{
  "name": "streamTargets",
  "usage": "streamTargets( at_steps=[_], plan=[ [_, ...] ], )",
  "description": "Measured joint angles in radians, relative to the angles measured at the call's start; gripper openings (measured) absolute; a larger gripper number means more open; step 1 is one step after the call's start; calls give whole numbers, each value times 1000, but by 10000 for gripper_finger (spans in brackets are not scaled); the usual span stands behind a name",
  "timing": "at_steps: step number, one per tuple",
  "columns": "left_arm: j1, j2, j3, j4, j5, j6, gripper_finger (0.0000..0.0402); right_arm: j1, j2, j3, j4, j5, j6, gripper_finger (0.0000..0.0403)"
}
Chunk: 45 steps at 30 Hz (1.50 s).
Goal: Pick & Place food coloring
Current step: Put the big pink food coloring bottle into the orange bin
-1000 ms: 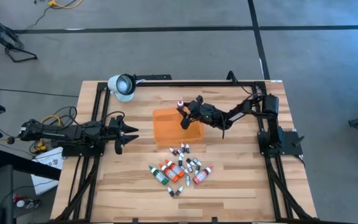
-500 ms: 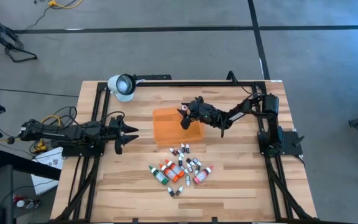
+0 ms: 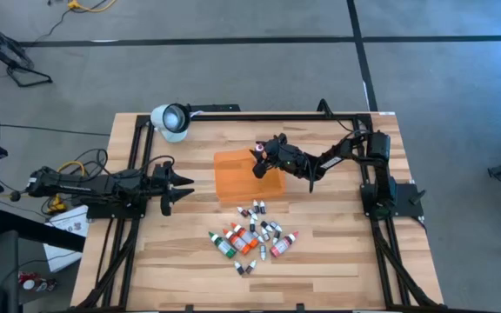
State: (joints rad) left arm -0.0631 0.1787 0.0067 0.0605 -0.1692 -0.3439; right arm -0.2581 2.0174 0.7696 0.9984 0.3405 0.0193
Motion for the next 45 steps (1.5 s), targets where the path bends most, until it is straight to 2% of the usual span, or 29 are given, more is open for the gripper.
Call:
streamTargets(
  at_steps=[17, 23, 31, 45],
  plan=[
    [0, 0, 0, 0, 0, 7, 160, 14, 0, 21, 13, 2, -46, 176],
    [0, 0, 0, 0, 0, 7, 160, 37, 0, 48, 7, 1, -96, 151],
    [0, 0, 0, 0, 0, 8, 160, 35, 0, 49, -52, 2, -73, 111],
    [0, 0, 0, 0, 1, 8, 160, 42, -1, 49, -59, 66, -72, 110]
  ],
)
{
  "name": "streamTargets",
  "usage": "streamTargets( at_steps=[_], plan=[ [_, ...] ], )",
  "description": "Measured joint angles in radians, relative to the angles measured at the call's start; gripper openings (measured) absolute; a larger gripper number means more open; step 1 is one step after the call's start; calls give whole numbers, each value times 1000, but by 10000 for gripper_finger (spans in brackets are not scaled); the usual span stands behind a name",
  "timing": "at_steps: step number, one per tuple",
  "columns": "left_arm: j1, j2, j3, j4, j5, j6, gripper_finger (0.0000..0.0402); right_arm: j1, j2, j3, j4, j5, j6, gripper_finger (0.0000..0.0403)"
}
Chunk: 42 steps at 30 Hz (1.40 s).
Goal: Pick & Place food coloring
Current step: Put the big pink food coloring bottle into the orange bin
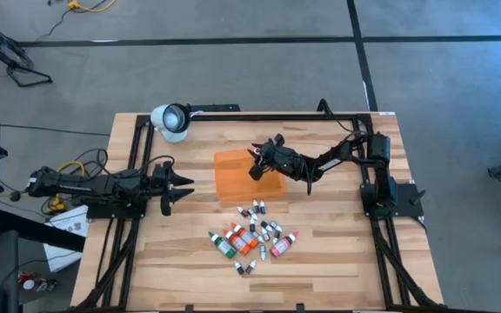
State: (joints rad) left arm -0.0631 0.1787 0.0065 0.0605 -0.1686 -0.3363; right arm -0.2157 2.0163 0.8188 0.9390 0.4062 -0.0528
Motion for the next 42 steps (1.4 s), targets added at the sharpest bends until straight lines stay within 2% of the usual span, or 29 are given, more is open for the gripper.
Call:
streamTargets(
  at_steps=[10, 26, 31, 42],
  plan=[
    [0, 0, 0, 0, 1, 11, 160, 13, -2, 1, -33, 116, 4, 112],
    [0, 0, 0, 0, 4, 11, 160, 45, -10, -1, -59, 214, 0, 113],
    [0, 0, 0, 0, 4, 11, 160, 60, -10, -1, -65, 276, 0, 113],
    [0, 0, 0, 0, 4, 11, 160, 59, -9, -2, -66, 287, 79, 113]
  ],
)
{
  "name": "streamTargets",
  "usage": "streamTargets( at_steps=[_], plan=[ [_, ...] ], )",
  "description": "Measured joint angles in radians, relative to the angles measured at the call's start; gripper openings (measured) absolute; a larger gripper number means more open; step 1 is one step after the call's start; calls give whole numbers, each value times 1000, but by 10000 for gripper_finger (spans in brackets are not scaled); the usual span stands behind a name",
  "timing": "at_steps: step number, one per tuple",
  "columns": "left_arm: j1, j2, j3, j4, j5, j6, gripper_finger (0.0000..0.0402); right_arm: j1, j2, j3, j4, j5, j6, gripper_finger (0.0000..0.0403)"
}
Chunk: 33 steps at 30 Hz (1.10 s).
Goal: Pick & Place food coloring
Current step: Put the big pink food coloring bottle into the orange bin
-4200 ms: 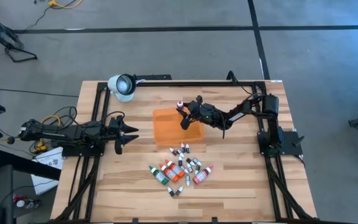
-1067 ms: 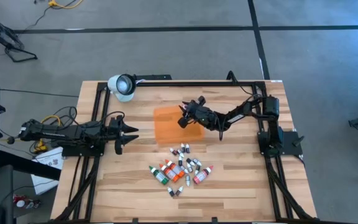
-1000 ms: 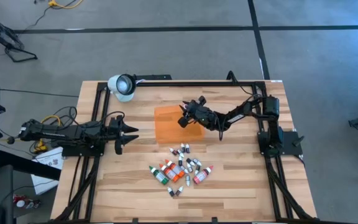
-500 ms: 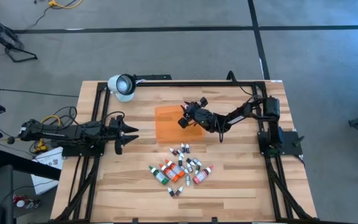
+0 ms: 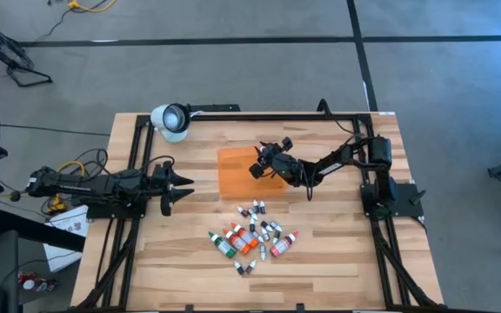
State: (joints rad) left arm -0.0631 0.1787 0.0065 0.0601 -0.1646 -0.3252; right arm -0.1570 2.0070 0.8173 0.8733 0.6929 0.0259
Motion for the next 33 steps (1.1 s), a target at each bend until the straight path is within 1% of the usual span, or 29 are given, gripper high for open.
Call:
streamTargets(
  at_steps=[8, 12, 16, 20, 24, 33],
  plan=[
    [0, 0, 0, 0, 0, 0, 160, 0, 1, -1, 11, 16, 27, 113],
    [0, 0, 0, 0, 1, 0, 160, 0, 2, -21, 58, 19, 27, 113],
    [0, 0, 0, -1, 7, 0, 160, 7, 2, -60, 130, 62, 27, 113],
    [0, 0, 0, -2, 7, 0, 160, 14, 2, -80, 137, 93, 28, 113],
    [0, 0, 0, -2, 6, 0, 160, 13, 1, -96, 153, 101, 56, 113],
    [0, 0, 0, -2, 6, 0, 160, 13, 1, -123, 203, 125, 46, 113]
  ],
)
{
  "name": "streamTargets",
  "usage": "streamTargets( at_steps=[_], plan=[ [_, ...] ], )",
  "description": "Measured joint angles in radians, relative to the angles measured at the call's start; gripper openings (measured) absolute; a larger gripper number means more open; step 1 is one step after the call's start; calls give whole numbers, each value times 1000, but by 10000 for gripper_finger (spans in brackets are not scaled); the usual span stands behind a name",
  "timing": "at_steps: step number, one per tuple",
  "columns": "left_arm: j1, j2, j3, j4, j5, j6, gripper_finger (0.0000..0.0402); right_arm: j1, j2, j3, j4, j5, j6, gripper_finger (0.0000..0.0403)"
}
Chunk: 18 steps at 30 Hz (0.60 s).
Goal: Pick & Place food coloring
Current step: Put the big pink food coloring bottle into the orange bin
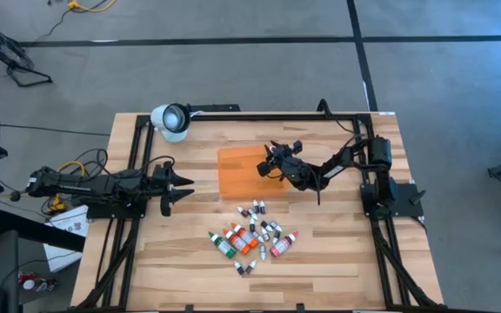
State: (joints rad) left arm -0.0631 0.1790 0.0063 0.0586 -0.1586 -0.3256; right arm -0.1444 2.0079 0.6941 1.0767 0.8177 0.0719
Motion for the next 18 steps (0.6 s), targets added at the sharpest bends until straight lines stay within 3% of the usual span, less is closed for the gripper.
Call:
streamTargets(
  at_steps=[6, 14, 18],
  plan=[
    [0, 0, 0, 0, -1, 0, 160, 0, -29, -2, -38, 29, 2, 113],
    [0, 0, 0, 0, -4, 7, 160, -40, -199, -2, -339, 2, 134, 113],
    [0, 0, 0, 0, -4, 7, 160, -55, -221, -2, -389, -46, 167, 113]
  ],
)
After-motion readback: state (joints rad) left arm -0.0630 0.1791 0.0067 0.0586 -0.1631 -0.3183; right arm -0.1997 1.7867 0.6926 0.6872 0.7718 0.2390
